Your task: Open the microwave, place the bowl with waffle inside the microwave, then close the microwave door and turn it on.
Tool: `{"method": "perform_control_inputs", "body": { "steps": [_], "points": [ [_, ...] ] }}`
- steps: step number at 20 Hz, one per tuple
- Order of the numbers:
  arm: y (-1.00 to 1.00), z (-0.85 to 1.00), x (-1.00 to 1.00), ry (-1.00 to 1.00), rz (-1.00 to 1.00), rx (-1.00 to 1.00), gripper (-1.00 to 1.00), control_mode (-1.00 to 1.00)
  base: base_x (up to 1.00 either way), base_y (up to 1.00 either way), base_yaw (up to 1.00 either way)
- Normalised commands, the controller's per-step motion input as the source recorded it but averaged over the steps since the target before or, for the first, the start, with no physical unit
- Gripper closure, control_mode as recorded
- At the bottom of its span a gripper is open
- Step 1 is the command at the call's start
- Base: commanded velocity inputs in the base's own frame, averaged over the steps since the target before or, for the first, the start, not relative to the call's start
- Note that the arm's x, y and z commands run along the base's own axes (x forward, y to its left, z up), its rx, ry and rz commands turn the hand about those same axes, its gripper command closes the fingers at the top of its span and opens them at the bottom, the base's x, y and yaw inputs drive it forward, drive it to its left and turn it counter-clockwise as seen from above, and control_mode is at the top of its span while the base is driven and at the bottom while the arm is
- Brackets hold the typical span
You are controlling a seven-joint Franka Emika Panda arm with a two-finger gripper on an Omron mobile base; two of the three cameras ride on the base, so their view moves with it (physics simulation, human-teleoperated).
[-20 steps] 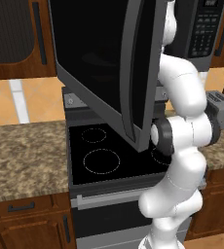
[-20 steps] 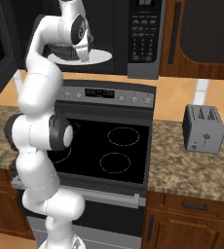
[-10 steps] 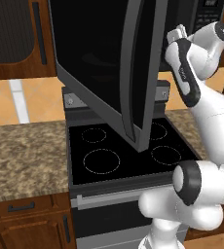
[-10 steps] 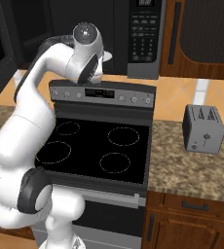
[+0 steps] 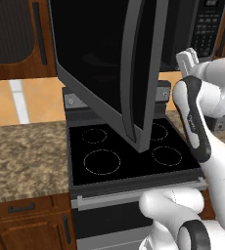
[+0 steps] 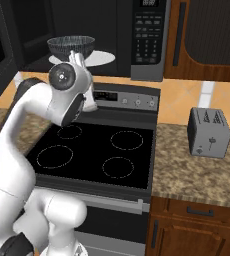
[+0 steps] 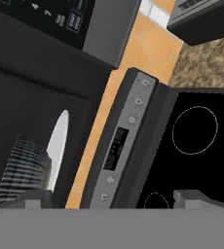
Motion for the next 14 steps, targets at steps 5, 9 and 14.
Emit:
{"method": "perform_control_inputs", "body": {
  "steps": [5, 9, 14],
  "points": [
    [0.0, 0.07, -1.0, 0.11, 0.0, -0.13, -1.0, -1.0, 0.0, 0.0, 0.0],
    [0.0, 0.21, -1.0, 0.12, 0.05, -0.21, -1.0, -1.0, 0.0, 0.0, 0.0],
    [0.0, 0.02, -1.0, 0.03, 0.15, -0.22, -1.0, -1.0, 0.0, 0.0, 0.0]
  ]
}}
